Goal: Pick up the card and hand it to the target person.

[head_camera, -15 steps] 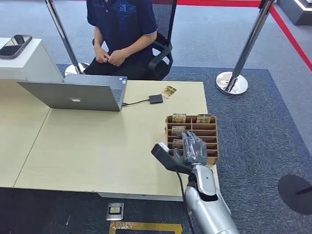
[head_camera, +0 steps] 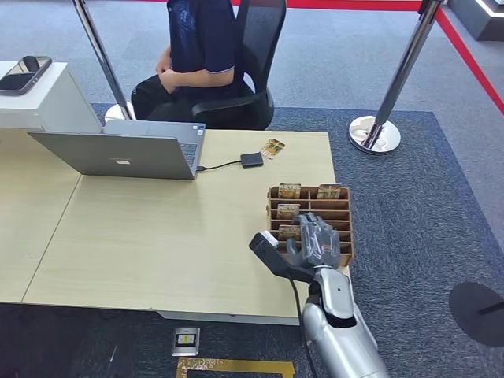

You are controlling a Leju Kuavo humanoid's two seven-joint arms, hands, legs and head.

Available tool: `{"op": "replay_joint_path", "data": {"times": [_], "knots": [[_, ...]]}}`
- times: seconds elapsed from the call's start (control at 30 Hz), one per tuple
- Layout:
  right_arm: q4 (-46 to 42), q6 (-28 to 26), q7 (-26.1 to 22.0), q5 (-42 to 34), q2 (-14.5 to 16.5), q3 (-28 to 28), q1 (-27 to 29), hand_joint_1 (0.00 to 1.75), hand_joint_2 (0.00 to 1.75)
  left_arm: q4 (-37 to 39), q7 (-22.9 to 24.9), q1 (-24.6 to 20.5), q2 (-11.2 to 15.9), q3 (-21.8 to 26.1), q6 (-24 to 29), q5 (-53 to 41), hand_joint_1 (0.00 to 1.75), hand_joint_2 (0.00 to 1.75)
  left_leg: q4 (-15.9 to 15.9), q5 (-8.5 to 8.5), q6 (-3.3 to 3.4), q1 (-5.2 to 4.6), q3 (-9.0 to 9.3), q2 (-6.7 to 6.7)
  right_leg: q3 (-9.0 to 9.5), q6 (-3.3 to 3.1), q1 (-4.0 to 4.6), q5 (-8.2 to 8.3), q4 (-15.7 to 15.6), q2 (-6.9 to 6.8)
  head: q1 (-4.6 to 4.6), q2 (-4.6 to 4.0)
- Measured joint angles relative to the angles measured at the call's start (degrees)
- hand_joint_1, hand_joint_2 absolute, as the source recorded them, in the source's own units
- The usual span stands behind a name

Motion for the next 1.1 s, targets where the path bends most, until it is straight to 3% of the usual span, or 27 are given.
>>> {"op": "replay_joint_path", "data": {"times": [0.4, 0.53, 0.67, 0.73, 1.1], "knots": [[0.6, 0.48, -1.57, -0.26, 0.21, 0.0, 0.33, 0.8, 1.75, 0.0, 0.31, 0.0, 0.0, -0.11, 0.02, 0.4, 0.0, 0.0, 0.0, 0.0, 0.0, 0.0, -0.01, 0.0, 0.0, -0.01, 0.01, 0.0, 0.0, 0.0, 0.01, 0.0], [1.12, 0.49, -1.98, -0.35, 0.5, 0.01, 0.27, 0.91, 1.75, 0.0, 0.34, 0.0, 0.0, -0.11, 0.02, 0.62, 0.0, 0.0, 0.0, 0.0, 0.0, 0.0, -0.02, 0.0, 0.0, -0.01, 0.01, 0.0, 0.0, 0.0, 0.0, 0.0], [1.7, 0.24, -2.44, -0.89, 0.9, 0.01, -0.08, 1.27, 1.75, 0.0, 0.29, 0.01, 0.0, -0.11, 0.02, 0.79, 0.0, 0.0, 0.0, 0.0, -0.01, 0.0, -0.01, 0.0, 0.0, -0.01, 0.01, 0.0, 0.0, 0.0, 0.0, 0.0], [1.93, -0.03, -2.62, -1.12, 0.95, 0.01, -0.22, 1.34, 1.75, 0.0, 0.2, 0.02, 0.0, -0.11, 0.02, 0.79, 0.0, 0.0, 0.0, 0.0, -0.01, 0.0, -0.01, 0.0, 0.0, -0.01, 0.01, 0.0, 0.0, 0.0, -0.01, 0.0], [2.6, -0.84, -3.6, -2.12, 1.31, 0.01, -0.68, 1.36, 1.75, 0.0, 0.17, 0.02, 0.0, -0.11, 0.02, 0.79, 0.0, 0.0, 0.0, 0.0, -0.01, 0.0, -0.01, 0.0, 0.0, -0.01, 0.01, -0.01, 0.0, 0.0, 0.01, 0.0]]}}
